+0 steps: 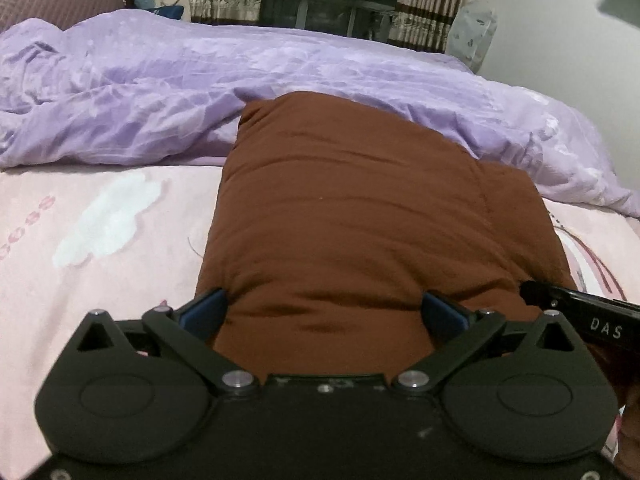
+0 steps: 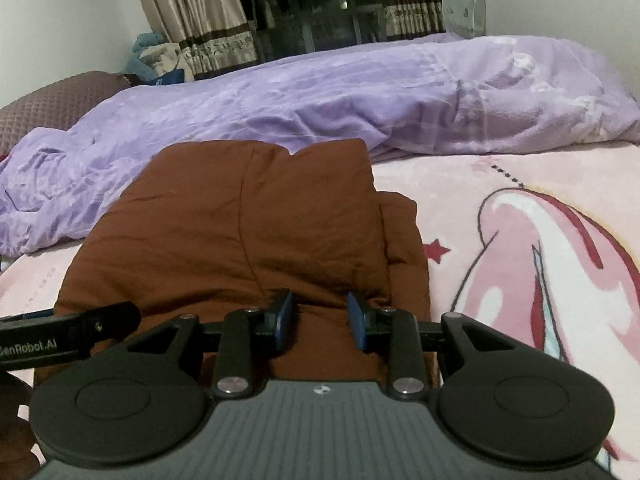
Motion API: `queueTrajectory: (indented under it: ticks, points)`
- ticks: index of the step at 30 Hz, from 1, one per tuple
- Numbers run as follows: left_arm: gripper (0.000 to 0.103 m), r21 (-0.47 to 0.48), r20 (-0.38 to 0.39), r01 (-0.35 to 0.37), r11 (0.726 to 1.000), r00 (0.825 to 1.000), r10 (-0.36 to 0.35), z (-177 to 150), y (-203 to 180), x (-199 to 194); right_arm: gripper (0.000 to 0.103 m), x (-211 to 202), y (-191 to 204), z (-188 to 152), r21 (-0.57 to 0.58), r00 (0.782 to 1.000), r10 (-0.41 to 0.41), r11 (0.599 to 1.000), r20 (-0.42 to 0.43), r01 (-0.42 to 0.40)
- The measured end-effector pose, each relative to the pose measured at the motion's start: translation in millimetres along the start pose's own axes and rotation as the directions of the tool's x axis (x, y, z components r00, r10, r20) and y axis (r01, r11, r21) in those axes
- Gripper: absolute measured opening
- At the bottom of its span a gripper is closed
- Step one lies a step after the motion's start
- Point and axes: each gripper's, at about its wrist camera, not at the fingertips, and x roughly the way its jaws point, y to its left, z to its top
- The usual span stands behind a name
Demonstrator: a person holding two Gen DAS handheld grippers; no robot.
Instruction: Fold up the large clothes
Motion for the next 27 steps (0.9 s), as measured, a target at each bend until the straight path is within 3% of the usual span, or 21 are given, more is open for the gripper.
queueTrajectory:
  ticks: [7, 9, 11, 15, 17, 19, 27]
  points:
    - [0.103, 0.011, 0.018, 0.006, 1.000, 1.000, -0.006, 0, 0, -7, 0.037, -12, 7, -3, -0.037, 0.999, -0.018, 0.999, 0.048, 0.020]
    - [0.103, 0.005, 0.007, 0.004, 1.000, 1.000, -0.004, 1, 0, -18, 0.045, -28, 13, -4, -0.089, 0.995, -0.034, 0.995, 0.095, 0.042]
    - [0.103, -0.020, -0.001, -0.003, 1.000, 1.000, 0.003, 2, 3, -32, 0.064, -50, 18, -5, -0.110, 0.989, -0.066, 0.991, 0.135, 0.081]
    - [0.103, -0.006, 0.018, -0.046, 0.999, 0.999, 0.046, -8, 1, -72, 0.072, -94, 17, -6, -0.101, 0.987, -0.048, 0.993, 0.153, 0.064]
    - [0.103, 0.014, 0.027, -0.082, 0.997, 0.996, 0.081, -19, -2, -94, 0.084, -118, 15, -12, -0.096, 0.989, -0.039, 0.994, 0.146, 0.053]
    - [0.103, 0.036, 0.024, -0.098, 0.995, 0.995, 0.097, -31, -7, -115, 0.089, -136, 14, -21, -0.099, 0.989, -0.037, 0.994, 0.146, 0.052]
    - [0.103, 0.018, 0.018, -0.121, 0.993, 0.993, 0.120, -93, -14, -197, 0.091, -196, 2, -59, -0.051, 0.993, -0.071, 0.996, 0.095, 0.076]
